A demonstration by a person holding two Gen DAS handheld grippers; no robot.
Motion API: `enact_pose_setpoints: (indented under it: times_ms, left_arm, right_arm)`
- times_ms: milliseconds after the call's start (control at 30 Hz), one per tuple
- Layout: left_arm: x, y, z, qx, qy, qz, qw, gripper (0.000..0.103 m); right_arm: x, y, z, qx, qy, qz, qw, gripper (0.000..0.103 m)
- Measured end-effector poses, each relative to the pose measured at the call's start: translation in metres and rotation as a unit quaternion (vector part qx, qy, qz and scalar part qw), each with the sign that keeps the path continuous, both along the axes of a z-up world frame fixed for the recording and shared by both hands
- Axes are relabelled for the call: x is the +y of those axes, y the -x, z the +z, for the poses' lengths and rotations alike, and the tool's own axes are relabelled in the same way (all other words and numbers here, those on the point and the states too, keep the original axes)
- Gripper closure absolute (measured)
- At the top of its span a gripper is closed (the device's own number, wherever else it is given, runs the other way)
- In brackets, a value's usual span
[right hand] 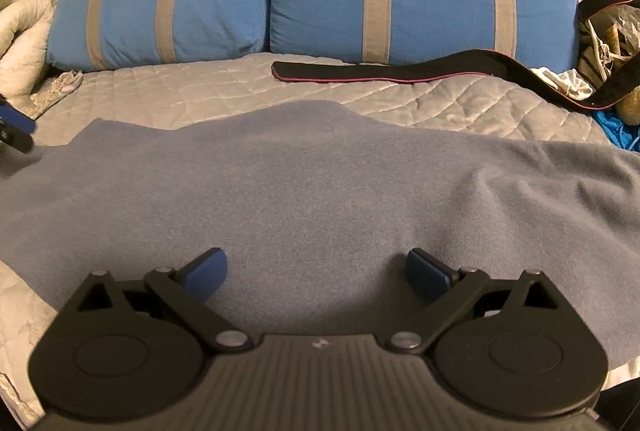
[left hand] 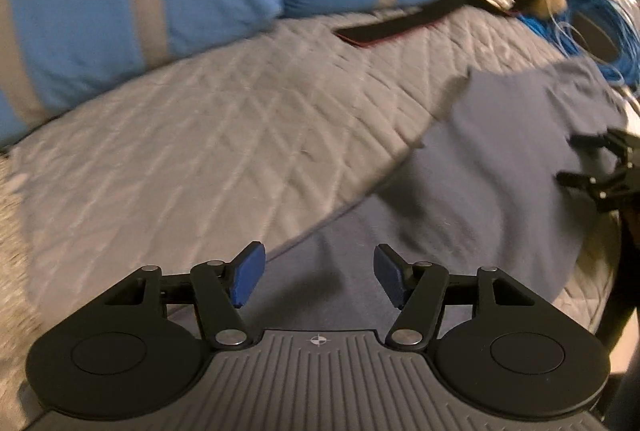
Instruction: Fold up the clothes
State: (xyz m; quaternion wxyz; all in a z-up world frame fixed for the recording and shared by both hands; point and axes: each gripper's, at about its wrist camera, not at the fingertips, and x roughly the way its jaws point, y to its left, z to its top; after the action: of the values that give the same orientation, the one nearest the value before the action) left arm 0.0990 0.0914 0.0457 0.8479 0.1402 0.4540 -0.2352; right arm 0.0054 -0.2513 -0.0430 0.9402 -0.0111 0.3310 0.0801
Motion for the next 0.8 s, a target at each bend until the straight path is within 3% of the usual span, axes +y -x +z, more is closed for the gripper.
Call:
enact_pose_setpoints:
  times_ms: [33, 100, 133, 167, 333, 500, 533, 633, 800]
  left_arm:
    - [-0.001, -0.002, -0.004, 0.006, 0.003, 0.001, 1.0000, 0.048]
    - [-0.002, -0.007, -0.012, 0.020, 0.010, 0.006, 0.9997, 0.070]
    - [-0.002, -0.010, -0.016, 0.026, 0.013, 0.008, 0.9995, 0.093]
    - [-0.003, -0.012, -0.020, 0.033, 0.016, 0.011, 0.9993, 0.102]
    - [0.017, -0.015, -0.019, 0.016, 0.000, 0.054, 0.9984, 0.103]
    - [0.037, -0.017, -0.013, 0.002, 0.020, 0.095, 0.9953, 0.100]
    - [0.039, -0.020, -0.013, 0.011, 0.027, 0.097, 0.9948, 0.096]
    - [0.041, -0.025, -0.015, 0.031, 0.054, 0.092, 0.9938, 0.068]
    - [0.033, -0.025, -0.022, 0.030, 0.042, 0.077, 0.9957, 0.068]
  right_arm:
    - [0.000, 0.000, 0.000, -0.001, 0.000, 0.000, 1.000, 0.002]
    - [0.000, -0.001, -0.001, -0.001, 0.002, 0.000, 1.000, 0.001]
    - [0.000, -0.001, -0.001, -0.002, 0.002, 0.001, 1.000, 0.001]
    - [0.000, -0.001, -0.001, -0.002, 0.003, 0.001, 1.000, 0.001]
    - [0.000, -0.001, -0.001, -0.003, 0.003, 0.000, 1.000, 0.001]
    - [0.000, -0.001, -0.001, -0.003, 0.003, -0.001, 1.000, 0.001]
    - [0.000, -0.001, -0.001, -0.003, 0.003, -0.001, 1.000, 0.001]
    - [0.000, -0.001, -0.001, -0.003, 0.003, -0.001, 1.000, 0.001]
    - [0.000, -0.001, -0.001, -0.003, 0.003, -0.001, 1.000, 0.001]
